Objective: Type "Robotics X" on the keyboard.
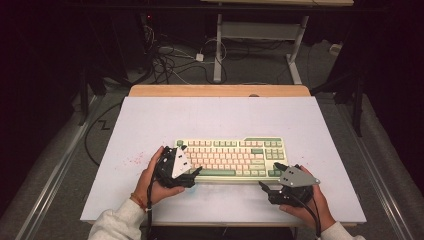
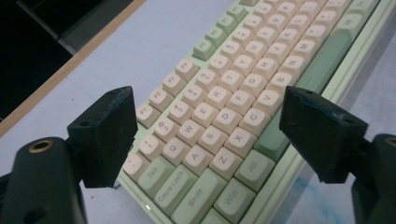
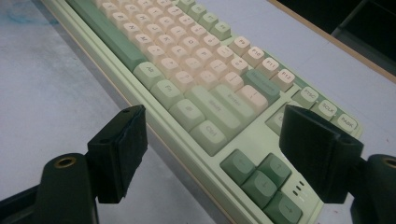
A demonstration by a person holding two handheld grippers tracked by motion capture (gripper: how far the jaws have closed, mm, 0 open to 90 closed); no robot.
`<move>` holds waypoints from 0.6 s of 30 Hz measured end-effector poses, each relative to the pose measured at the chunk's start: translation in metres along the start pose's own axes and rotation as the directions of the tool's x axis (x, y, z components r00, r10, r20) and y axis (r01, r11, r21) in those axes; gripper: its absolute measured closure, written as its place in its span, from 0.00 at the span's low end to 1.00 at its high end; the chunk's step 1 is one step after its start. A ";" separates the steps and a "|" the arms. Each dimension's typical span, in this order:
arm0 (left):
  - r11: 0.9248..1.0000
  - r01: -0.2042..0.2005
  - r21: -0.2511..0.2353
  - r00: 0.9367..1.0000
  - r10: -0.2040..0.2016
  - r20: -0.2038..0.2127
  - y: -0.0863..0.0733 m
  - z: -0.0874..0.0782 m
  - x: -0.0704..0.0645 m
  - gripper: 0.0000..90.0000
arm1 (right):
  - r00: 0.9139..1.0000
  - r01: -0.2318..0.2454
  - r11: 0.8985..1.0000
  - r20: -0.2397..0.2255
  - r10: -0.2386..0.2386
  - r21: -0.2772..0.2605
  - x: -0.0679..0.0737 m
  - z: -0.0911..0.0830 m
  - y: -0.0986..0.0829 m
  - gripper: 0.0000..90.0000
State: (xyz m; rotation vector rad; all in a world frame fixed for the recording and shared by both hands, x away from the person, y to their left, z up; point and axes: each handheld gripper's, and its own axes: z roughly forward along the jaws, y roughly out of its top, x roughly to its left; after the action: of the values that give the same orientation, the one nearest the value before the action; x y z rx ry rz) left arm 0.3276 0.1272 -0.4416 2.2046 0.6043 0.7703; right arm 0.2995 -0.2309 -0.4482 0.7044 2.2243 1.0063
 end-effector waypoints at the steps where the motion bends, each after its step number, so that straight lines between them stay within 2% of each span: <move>1: 1.000 0.000 0.000 1.000 0.000 0.000 -0.002 -0.002 0.000 0.20 | 1.000 0.000 1.000 0.000 0.000 0.000 0.000 0.000 0.000 0.27; 6: 1.000 0.005 0.018 1.000 -0.005 -0.015 -0.011 -0.007 0.001 0.20 | 1.000 -0.001 1.000 0.005 0.001 0.003 0.001 0.001 0.001 0.32; 13: 1.000 0.027 0.014 0.999 -0.027 -0.019 -0.024 -0.014 0.002 0.20 | 1.000 -0.016 1.000 -0.017 0.016 -0.013 0.001 0.001 0.004 0.42; 18: 0.999 0.038 0.035 0.999 -0.037 -0.015 -0.035 -0.018 0.002 0.20 | 0.999 -0.021 1.000 -0.045 0.020 -0.017 0.000 0.003 0.008 0.58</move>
State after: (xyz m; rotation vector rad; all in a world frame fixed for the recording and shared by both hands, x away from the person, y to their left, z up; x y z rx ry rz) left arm 0.3104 0.1593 -0.4569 2.2151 0.6689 0.7615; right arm 0.3034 -0.2245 -0.4434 0.7045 2.2480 1.0601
